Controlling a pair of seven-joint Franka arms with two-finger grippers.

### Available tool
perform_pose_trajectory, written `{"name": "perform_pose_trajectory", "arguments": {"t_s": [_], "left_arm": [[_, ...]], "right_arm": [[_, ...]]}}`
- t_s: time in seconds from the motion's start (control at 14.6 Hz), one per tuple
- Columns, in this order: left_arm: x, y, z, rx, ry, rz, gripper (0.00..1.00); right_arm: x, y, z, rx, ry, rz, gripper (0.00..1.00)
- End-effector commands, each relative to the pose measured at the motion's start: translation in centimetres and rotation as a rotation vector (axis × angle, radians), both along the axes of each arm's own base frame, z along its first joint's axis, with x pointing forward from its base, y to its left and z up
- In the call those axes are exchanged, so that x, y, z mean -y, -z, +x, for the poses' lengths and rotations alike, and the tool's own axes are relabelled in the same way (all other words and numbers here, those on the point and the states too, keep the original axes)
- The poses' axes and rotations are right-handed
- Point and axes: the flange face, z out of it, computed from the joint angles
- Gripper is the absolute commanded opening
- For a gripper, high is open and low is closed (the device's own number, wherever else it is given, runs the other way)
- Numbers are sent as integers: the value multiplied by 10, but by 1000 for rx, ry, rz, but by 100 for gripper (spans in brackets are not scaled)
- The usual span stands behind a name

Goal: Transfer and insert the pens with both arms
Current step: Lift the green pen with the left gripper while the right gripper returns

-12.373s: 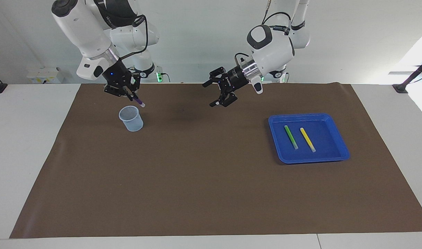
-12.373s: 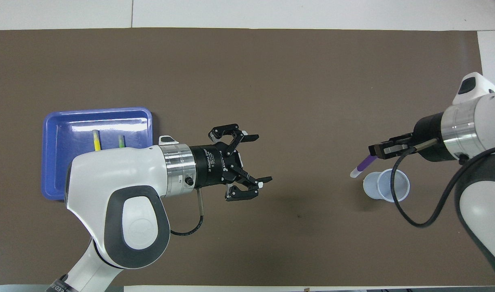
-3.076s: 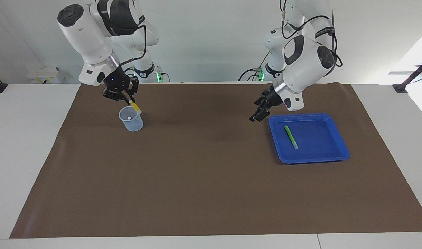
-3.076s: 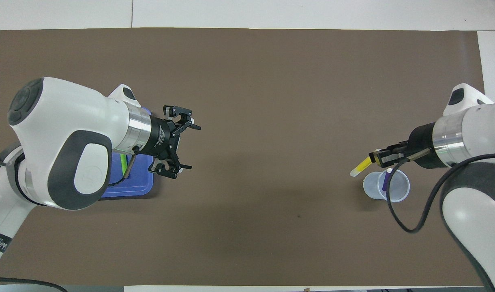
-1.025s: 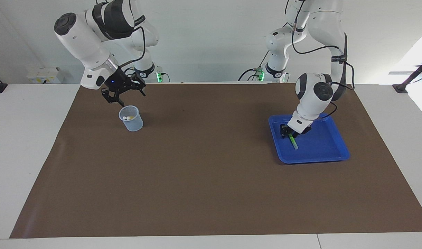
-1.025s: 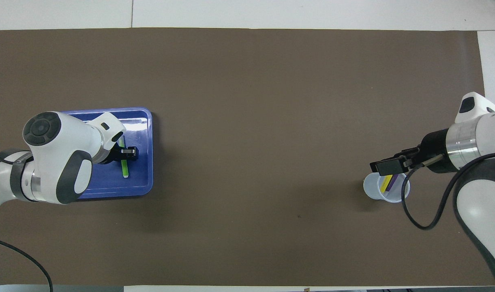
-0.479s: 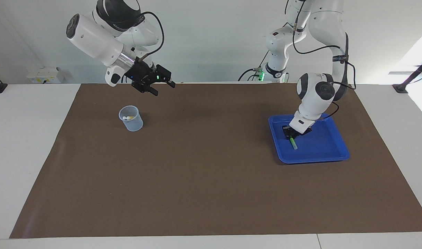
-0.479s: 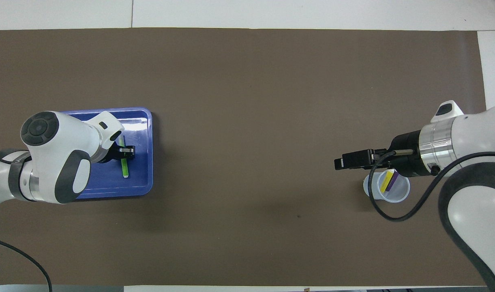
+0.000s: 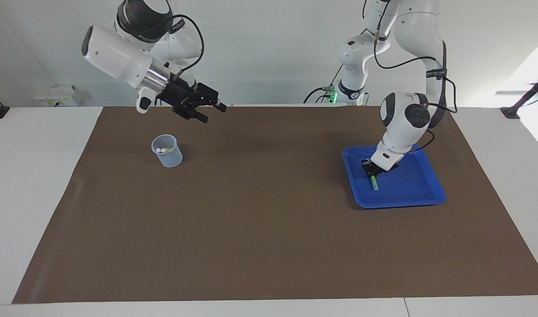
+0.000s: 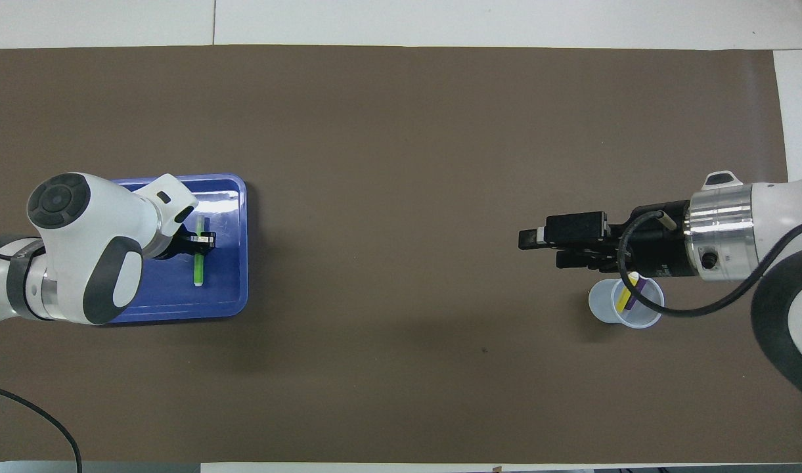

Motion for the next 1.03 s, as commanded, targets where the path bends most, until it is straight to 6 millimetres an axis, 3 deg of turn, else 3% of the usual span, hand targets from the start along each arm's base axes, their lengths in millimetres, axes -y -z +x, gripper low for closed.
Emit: {"name": "perform_pose_trajectory", "arguments": {"t_s": [0.0,0.27,0.48,0.75,0.96], "left_arm": [[2,-40,17,-61,-75,16,0],[27,-103,25,-162,-387,-117,0],[69,-132,13,-224,-694,-176,0],[135,-158,-11,-338,-1050,-213,0],[160,-166,-20,-456,-1253,-251,0]], "right_arm": [[-20,-1,-10,13,-4,17,100],[-40,6,-18,36,43,52,100],[-51,6,-20,50,98,88,100],[-68,12,-29,45,110,81,100],[-81,11,-30,76,125,75,100]]}}
